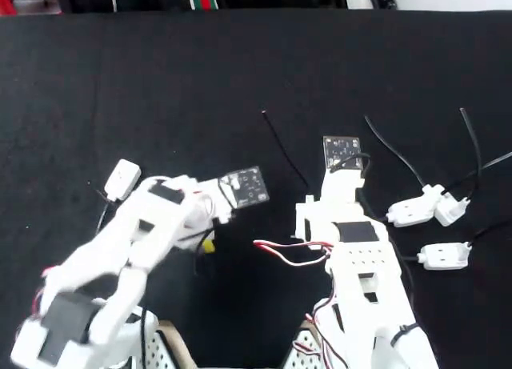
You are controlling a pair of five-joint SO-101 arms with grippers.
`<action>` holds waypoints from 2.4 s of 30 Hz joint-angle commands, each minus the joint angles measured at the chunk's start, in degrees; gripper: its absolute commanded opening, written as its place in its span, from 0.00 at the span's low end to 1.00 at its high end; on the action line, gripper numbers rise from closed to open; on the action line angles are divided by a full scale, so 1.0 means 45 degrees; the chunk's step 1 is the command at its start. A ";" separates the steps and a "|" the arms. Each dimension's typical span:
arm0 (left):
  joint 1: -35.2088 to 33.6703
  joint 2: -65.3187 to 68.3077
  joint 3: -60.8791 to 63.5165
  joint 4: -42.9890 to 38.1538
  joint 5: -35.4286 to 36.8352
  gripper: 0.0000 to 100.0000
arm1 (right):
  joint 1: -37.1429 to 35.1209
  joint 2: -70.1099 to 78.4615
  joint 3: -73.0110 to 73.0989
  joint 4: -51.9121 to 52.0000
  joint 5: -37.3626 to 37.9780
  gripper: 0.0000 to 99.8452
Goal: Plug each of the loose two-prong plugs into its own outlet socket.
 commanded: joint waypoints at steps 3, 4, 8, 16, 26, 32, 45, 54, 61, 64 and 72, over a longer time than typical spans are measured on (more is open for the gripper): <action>-0.1006 0.0899 -0.1944 -0.0234 -0.0430 0.30 | 0.0332 -0.0244 -0.0537 -0.0098 0.0098 0.01; -0.1045 0.0899 -0.1748 -0.0469 -0.0527 0.30 | 0.0410 -0.0244 -0.0537 -0.0195 0.0098 0.01; -0.1045 -0.0117 -0.0518 -0.1074 -0.0567 0.30 | 0.0410 -0.0244 -0.0518 -0.0313 0.0098 0.01; -0.1612 -0.1915 0.1827 -0.5841 0.0137 0.30 | 0.0352 -0.0225 -0.0518 -0.0313 0.0098 0.01; -0.2432 0.1270 -0.0791 -0.6291 0.2149 0.30 | 0.0352 -0.0225 -0.0479 -0.0332 0.0098 0.01; -0.2764 0.1778 -0.1514 -0.6349 0.2188 0.30 | 0.0352 -0.0225 -0.0498 -0.0332 0.0098 0.01; -0.1924 0.2168 -0.1788 -0.4591 0.1602 0.30 | 0.0352 -0.0225 -0.0498 -0.0332 0.0098 0.01; -0.1397 0.0508 -0.0908 -0.3849 0.1719 0.30 | 0.0352 -0.0225 -0.0537 -0.0332 0.0098 0.01; -0.1280 0.1250 -0.1241 -0.3849 0.1700 0.30 | 0.0352 -0.0225 -0.0518 -0.0332 0.0098 0.01; -0.1280 0.1563 -0.2354 -0.2188 0.1739 0.30 | 0.0352 -0.0225 -0.0518 -0.0332 0.0098 0.01; -0.1514 0.4864 -0.5226 -0.0664 0.1700 0.30 | 0.0352 -0.0225 -0.0479 -0.0332 0.0098 0.01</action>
